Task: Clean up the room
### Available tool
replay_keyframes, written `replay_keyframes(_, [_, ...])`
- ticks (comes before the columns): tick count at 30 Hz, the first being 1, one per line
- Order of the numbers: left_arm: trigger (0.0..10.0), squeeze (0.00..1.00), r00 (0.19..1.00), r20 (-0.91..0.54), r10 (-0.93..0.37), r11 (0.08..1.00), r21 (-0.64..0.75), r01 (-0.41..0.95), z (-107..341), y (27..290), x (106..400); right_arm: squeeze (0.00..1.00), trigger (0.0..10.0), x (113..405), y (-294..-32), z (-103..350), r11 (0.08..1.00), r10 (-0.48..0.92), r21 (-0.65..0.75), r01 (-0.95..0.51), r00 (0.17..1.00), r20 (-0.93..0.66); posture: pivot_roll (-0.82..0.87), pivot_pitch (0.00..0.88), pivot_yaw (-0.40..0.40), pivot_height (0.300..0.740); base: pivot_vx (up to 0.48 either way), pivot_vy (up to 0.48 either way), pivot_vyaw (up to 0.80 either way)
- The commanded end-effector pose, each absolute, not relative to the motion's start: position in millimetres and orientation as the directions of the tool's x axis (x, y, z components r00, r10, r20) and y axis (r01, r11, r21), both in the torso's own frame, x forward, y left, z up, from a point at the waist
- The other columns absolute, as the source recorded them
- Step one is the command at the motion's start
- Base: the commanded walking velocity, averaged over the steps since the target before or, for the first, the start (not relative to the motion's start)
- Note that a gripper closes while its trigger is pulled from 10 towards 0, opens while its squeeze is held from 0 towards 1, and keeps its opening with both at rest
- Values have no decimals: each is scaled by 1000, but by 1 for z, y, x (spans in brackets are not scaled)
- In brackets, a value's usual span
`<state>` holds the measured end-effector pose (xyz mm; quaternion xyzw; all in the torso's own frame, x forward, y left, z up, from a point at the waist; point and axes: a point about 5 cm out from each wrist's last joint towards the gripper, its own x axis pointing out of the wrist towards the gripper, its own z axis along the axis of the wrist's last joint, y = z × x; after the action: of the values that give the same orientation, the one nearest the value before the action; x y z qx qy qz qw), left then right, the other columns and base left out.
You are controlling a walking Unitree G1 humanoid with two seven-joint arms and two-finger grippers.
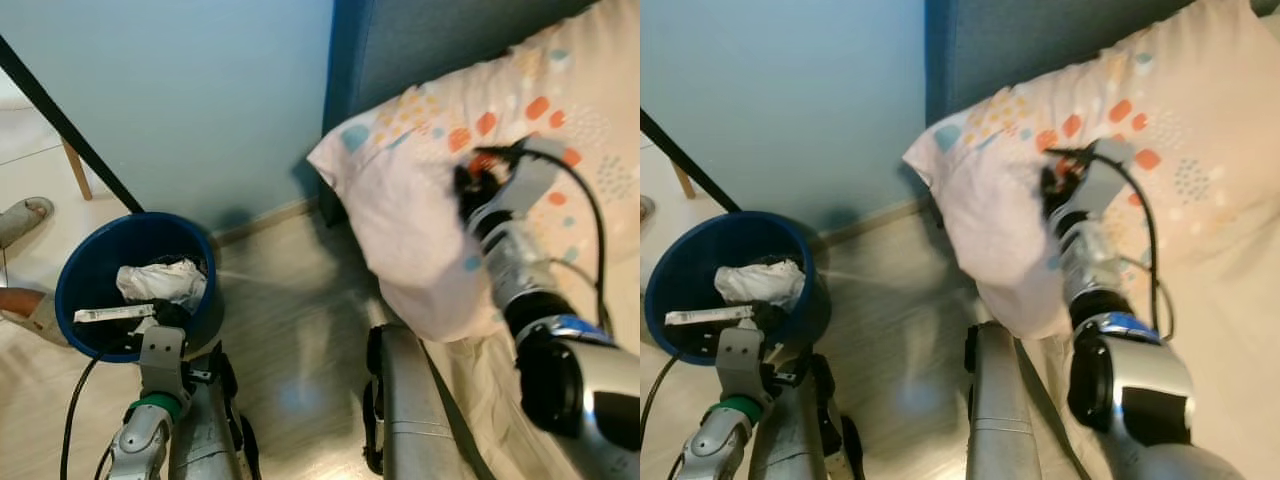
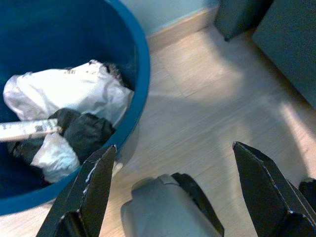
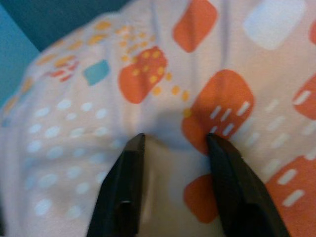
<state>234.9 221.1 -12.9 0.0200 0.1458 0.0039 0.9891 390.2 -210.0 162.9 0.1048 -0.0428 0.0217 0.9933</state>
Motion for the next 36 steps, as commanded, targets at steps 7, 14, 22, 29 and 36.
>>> replay_keyframes(7, [10000,0,927,-368,73,996,-23,-88,-25,221,231,1000,10000,383,-191,139,961,142,234,-146,989,32,-101,150,10,560,0,0,0])
replay_keyframes(14, [10000,0,928,-366,67,995,-49,-91,-23,212,242,0,10000,388,-194,153,963,124,231,-138,990,72,-101,127,8,560,0,0,0])
replay_keyframes(22, [10000,0,928,-368,59,996,-45,-81,-21,210,247,0,10000,387,-182,157,930,203,282,-236,969,139,-93,90,14,585,0,0,0])
replay_keyframes(29, [10000,0,927,-365,85,993,-49,-111,-19,217,248,0,10000,386,-177,154,924,219,289,-250,966,136,-89,65,15,605,0,0,0])
replay_keyframes(36, [10000,0,930,-357,86,991,-63,-116,-17,218,251,0,10000,386,-180,155,928,211,283,-243,967,140,-93,57,18,620,0,0,0])
